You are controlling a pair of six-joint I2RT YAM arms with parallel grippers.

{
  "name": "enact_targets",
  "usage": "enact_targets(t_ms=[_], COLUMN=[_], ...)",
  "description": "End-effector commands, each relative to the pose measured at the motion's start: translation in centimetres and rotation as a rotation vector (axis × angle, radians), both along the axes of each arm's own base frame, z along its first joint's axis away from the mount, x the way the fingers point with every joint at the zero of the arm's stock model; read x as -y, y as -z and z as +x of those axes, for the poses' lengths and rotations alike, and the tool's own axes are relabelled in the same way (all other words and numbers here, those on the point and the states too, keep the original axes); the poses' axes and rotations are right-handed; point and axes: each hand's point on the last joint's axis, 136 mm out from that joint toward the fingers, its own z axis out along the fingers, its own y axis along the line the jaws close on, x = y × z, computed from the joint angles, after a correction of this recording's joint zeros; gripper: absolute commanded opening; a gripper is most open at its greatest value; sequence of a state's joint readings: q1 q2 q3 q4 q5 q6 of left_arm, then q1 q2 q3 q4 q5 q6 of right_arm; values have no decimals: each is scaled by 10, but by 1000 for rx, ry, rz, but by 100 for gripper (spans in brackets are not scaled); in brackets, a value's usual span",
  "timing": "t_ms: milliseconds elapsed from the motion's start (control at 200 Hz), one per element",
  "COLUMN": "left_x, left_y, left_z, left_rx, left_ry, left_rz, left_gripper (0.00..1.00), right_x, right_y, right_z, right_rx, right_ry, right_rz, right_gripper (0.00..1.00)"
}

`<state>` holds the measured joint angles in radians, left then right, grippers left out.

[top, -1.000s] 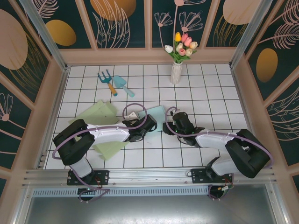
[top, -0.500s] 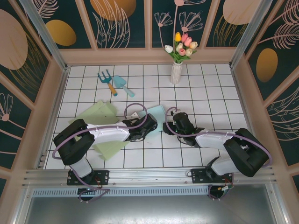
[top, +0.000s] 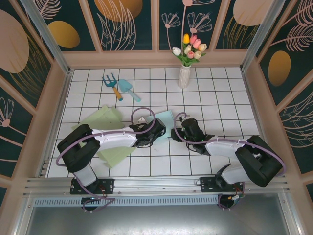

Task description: Fold the paper box

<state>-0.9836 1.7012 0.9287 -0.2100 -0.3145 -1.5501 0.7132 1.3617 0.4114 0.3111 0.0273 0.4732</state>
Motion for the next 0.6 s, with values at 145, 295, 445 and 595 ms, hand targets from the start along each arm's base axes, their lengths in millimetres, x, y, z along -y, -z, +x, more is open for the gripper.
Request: enact_targets(t_ms=[145, 295, 445, 595], left_x=[-20, -32, -44, -55], left_y=[28, 32, 43, 57], left_z=[-12, -10, -11, -11], left_rx=[-71, -73, -91, -122], left_ry=[-3, -25, -45, -58], left_rz=[110, 136, 153, 158], left_gripper=[56, 56, 56, 56], right_x=[-12, -11, -7, -4], right_y=[-8, -2, 5, 10], right_z=[-1, 2, 3, 4], right_rx=[13, 11, 13, 7], right_ry=[-45, -45, -37, -28], right_rz=[40, 12, -5, 1], right_gripper=[38, 37, 37, 37])
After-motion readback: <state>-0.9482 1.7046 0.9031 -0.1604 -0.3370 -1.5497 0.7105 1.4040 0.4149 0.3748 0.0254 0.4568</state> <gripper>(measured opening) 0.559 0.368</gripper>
